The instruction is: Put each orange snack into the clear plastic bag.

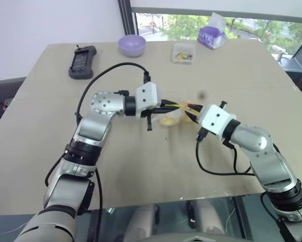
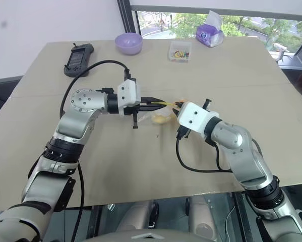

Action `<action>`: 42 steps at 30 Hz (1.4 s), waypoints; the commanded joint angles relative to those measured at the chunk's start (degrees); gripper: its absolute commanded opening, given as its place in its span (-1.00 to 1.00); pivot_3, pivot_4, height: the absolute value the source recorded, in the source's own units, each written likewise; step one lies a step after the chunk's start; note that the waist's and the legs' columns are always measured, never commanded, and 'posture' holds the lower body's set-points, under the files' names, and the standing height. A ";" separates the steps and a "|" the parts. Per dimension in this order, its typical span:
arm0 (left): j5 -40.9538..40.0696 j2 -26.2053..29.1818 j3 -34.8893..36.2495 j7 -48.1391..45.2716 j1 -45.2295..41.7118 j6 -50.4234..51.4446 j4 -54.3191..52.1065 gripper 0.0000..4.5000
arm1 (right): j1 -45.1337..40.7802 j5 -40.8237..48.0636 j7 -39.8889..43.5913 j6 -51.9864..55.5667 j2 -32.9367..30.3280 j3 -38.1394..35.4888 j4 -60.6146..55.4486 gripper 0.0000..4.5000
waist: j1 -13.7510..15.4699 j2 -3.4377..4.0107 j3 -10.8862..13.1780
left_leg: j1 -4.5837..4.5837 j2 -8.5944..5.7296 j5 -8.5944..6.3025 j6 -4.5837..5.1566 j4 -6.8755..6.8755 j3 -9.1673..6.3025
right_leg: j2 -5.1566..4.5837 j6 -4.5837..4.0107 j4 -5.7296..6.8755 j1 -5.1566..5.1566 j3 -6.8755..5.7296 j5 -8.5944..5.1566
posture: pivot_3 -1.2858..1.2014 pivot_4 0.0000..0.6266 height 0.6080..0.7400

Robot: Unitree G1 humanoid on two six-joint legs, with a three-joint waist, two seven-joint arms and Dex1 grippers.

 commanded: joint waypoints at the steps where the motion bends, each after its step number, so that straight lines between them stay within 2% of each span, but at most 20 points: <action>1: -0.52 0.05 0.73 0.33 -0.55 -0.07 -1.82 -1.00 | -1.19 0.18 -0.38 -0.03 0.11 -1.63 -2.57 -0.64 | 0.00 0.00 0.00 | 0.00 0.00 0.00 0.00 0.00 0.00 | 0.00 0.00 0.00 0.00 0.00 0.00 | 0.03 -0.52 1.00; 42: -0.53 -0.30 0.78 0.85 -0.42 -0.28 -1.97 -1.00 | -1.44 1.14 0.57 1.72 -0.41 -1.81 -3.67 -0.64 | 0.00 0.00 0.00 | 0.00 0.00 0.00 0.00 0.00 0.00 | 0.00 0.00 0.01 0.00 0.00 0.00 | 0.03 -0.52 1.00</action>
